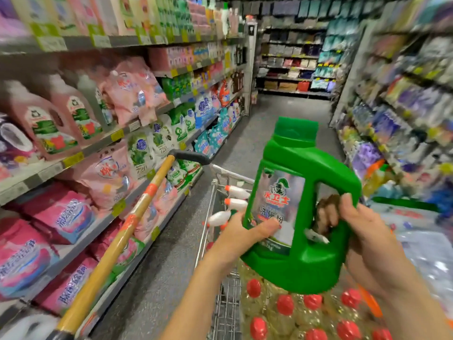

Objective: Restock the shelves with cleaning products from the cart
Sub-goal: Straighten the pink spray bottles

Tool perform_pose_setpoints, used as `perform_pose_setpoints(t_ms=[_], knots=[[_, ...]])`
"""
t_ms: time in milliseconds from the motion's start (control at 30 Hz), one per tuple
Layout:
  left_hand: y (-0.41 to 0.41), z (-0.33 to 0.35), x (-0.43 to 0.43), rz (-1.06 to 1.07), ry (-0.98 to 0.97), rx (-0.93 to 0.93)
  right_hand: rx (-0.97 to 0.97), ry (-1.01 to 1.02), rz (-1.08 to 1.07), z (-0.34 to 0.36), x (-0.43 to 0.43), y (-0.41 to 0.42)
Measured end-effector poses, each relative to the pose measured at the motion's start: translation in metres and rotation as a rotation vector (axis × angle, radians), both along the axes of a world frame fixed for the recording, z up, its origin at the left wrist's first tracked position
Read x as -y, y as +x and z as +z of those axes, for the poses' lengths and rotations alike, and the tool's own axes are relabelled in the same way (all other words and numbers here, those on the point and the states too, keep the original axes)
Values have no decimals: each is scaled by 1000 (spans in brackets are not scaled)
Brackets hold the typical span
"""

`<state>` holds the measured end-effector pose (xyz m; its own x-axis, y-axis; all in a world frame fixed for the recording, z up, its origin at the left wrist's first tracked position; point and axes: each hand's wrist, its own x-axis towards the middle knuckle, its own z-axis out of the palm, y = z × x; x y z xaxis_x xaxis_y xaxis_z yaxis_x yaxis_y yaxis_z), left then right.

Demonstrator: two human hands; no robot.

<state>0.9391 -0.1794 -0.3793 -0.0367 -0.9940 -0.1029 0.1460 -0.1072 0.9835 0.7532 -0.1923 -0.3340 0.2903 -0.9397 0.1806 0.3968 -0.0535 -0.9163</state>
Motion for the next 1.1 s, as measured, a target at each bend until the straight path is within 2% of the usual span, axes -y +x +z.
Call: perform_pose_setpoints(t_ms=[133,267,467,733,933,1100], knots=[[-51,1,-20,-53,-144,-65,18,42,-146,4,-34,-37],[-106,6,-35,-164,-296,-80,-199,10,-510,4,-72,-86],[-197,14,-58,-375,-330,-53,-356,-62,-920,-1,-145,-159],[-334,30,-118,-714,-376,23,-256,-102,-1414,-2,-243,-265],[-455,38,-181,-965,-382,27,-232,-90,-1575,-2,-331,-367],[-552,40,-237,-1089,-385,-61,-266,-116,-1743,0,-394,-443]])
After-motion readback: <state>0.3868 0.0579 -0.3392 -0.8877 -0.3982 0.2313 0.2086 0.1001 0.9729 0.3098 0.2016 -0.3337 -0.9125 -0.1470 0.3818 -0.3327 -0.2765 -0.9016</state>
